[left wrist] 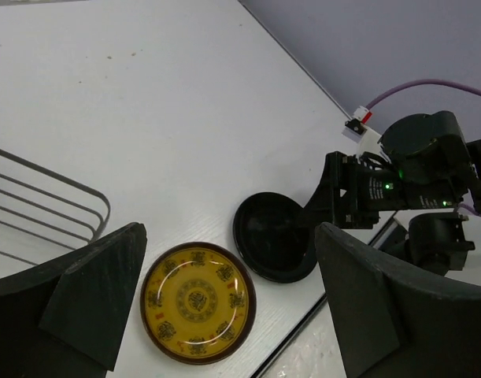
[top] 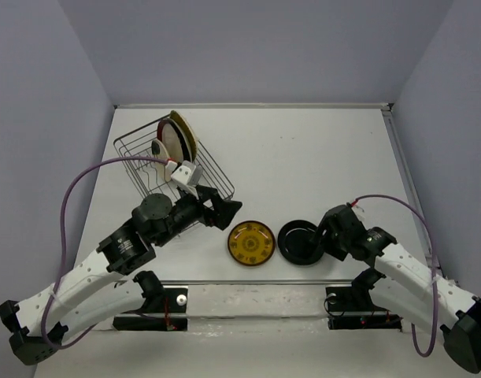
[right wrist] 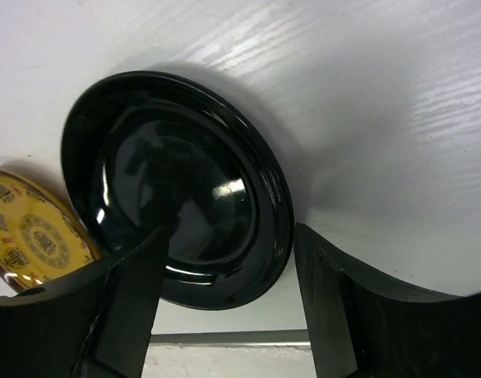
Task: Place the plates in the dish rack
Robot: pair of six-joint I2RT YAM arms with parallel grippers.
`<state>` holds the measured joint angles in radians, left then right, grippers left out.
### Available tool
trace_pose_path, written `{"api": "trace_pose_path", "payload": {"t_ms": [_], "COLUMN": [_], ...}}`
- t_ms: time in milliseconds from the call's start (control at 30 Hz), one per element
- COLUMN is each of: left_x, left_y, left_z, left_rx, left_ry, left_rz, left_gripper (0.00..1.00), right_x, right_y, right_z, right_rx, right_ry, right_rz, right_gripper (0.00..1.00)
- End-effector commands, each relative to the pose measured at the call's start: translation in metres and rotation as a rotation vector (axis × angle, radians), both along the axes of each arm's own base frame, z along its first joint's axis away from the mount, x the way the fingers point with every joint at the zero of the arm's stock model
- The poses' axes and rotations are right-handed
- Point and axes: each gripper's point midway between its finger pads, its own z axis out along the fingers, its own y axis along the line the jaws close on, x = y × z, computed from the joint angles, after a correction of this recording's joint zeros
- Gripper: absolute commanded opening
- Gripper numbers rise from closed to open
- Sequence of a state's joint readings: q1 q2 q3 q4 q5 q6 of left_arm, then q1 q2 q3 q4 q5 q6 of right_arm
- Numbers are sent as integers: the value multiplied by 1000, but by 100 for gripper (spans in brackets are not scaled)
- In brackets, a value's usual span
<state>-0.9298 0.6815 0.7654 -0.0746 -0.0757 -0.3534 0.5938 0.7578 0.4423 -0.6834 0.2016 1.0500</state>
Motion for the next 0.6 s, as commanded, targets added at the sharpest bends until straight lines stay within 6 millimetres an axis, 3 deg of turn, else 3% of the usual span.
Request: {"api": "trace_pose_path", "payload": {"t_ms": [0,233,333,400,433,467,567], "left_x": [2,4,3,-2,-2,-2,-4], "left_y": [25,41,42,40,40,40,40], "left_z": [1,-23,-23,-19,-18,-16,-16], "left_rx": [123,211,191,168,162,151,129], "left_ry": [-38,-65,-81,-93,-95,-93,-74], "left_rz": [63,97,96,71,70,71,69], "left_gripper": [99,99,99,99,99,99,99], "right_x": [-6,-8,-9,-9,-9,-7,-3], "right_y": [-1,-10,-12,-16,-18,-19,-23], "right_z": [-4,-19,-25,-28,-28,-27,-20], "right_rx": [-1,-85,-102,-110,-108,-104,-93], "right_ry": [92,208,233,235,230,218,172], "right_rz": [-48,-121,-151,-193,-208,-221,-255], "right_gripper": [71,66,54,33,33,21,7]}}
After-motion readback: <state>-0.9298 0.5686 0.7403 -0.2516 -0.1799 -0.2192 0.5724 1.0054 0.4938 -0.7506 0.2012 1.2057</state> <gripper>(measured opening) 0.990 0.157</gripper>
